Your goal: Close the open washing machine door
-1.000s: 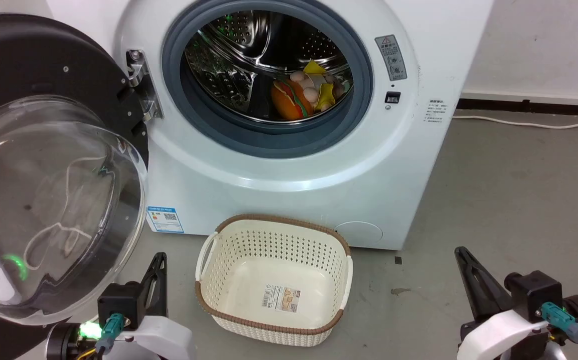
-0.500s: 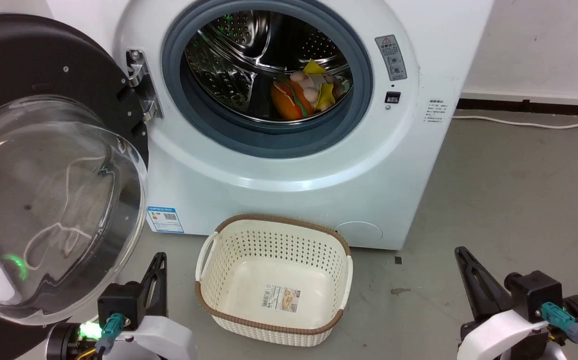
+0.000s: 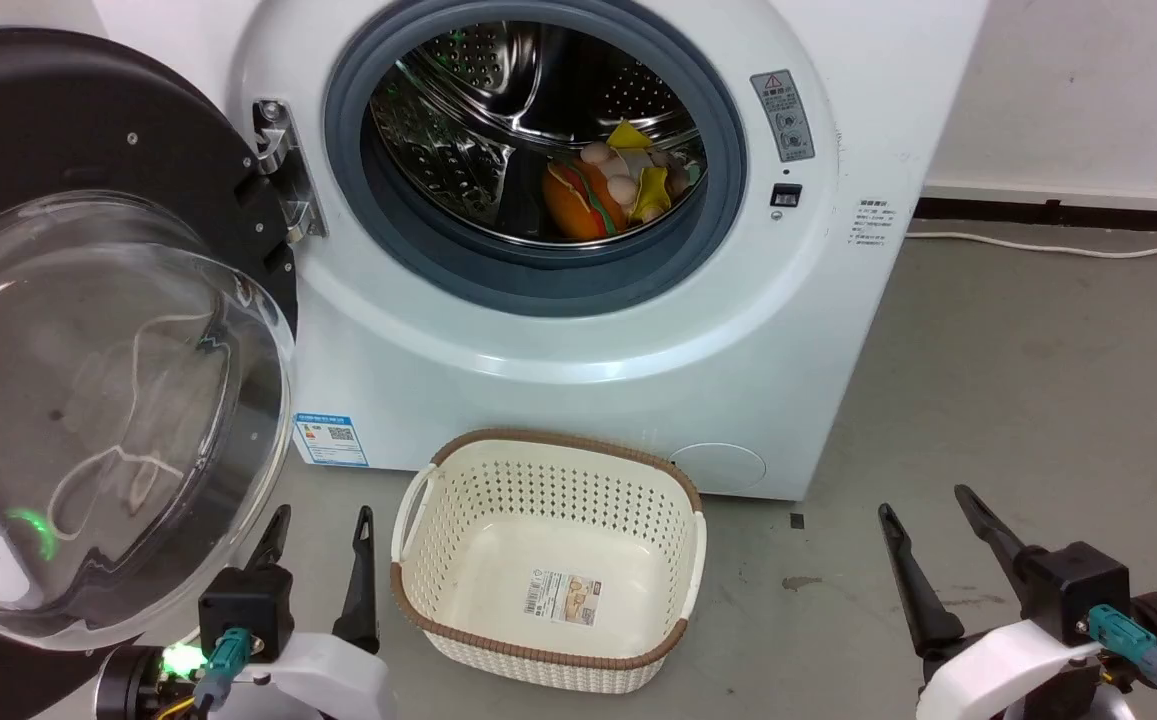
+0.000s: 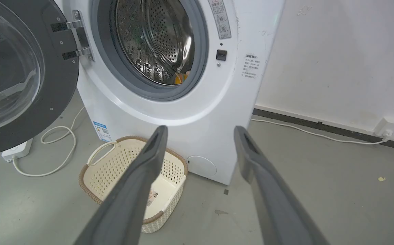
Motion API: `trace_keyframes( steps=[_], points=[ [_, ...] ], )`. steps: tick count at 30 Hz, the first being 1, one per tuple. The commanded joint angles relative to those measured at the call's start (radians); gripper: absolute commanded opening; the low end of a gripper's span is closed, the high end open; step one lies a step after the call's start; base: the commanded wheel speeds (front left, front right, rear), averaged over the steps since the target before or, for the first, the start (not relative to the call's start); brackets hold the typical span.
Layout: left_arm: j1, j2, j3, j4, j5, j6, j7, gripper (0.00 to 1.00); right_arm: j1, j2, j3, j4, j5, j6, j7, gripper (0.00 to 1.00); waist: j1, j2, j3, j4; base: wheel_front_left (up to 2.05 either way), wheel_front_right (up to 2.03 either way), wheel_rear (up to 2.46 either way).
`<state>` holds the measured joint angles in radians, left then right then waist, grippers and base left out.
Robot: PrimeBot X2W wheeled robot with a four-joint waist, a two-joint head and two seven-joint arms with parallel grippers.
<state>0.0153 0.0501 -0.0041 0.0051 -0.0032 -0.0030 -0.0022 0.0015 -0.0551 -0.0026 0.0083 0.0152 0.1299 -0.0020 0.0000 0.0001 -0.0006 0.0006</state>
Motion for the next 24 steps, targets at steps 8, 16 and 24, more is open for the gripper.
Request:
trace_keyframes(
  steps=[8,16,24],
  points=[
    [-0.001,0.000,-0.007,0.001,-0.011,0.003,-0.029,1.00,-0.003,0.001,-0.010,0.017,0.030,0.000,-0.029,1.00,0.0000,-0.0001,-0.005,0.015,0.00,0.00,0.00],
    [-0.002,0.000,-0.010,0.003,-0.013,0.002,-0.046,1.00,-0.002,0.001,0.001,0.018,0.035,0.000,-0.046,1.00,0.0000,-0.0001,-0.008,0.052,0.00,0.00,0.00],
    [0.001,0.000,-0.012,0.007,-0.015,-0.001,-0.067,1.00,0.000,0.001,0.032,0.037,0.042,0.000,-0.067,1.00,0.0000,-0.0001,-0.016,0.121,0.00,0.00,0.00]
  ],
)
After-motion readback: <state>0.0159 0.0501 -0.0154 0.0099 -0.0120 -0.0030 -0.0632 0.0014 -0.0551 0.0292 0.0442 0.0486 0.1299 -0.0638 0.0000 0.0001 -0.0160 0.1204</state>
